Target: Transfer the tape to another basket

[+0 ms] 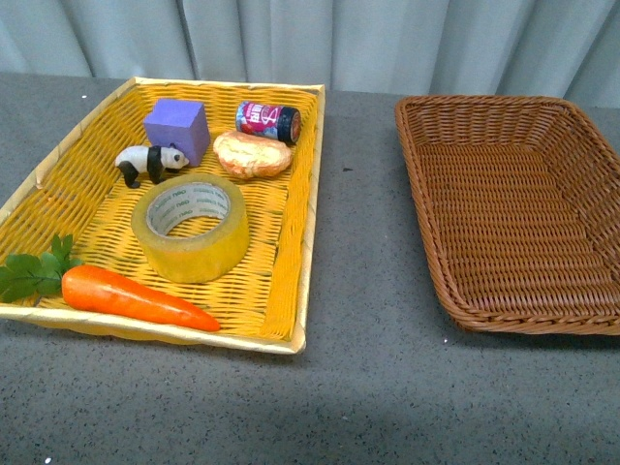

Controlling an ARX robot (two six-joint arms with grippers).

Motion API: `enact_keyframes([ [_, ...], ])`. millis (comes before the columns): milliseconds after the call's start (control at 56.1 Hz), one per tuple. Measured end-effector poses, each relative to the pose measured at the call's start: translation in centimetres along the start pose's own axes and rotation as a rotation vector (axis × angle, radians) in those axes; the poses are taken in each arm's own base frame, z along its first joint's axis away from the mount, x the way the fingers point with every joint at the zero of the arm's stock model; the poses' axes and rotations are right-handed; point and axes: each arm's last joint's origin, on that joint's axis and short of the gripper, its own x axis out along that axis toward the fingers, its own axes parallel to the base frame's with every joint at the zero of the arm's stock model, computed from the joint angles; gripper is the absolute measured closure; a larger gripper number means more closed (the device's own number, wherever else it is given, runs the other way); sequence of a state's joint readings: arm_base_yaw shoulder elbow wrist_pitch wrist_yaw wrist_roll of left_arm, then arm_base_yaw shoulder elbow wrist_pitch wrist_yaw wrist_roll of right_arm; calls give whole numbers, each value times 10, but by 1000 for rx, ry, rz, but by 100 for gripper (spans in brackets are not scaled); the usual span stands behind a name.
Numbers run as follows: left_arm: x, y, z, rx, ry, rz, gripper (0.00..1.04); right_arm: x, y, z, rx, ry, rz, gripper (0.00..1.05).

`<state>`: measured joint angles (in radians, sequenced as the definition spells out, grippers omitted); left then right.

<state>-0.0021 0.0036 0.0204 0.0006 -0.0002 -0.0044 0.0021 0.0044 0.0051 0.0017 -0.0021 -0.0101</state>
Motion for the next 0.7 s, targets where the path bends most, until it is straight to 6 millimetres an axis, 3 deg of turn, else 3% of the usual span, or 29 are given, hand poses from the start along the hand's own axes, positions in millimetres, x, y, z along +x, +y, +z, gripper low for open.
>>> enact_keyframes([
  [696, 0, 0, 0, 0, 0, 0, 7, 0, 0, 0, 0, 0, 0, 9],
])
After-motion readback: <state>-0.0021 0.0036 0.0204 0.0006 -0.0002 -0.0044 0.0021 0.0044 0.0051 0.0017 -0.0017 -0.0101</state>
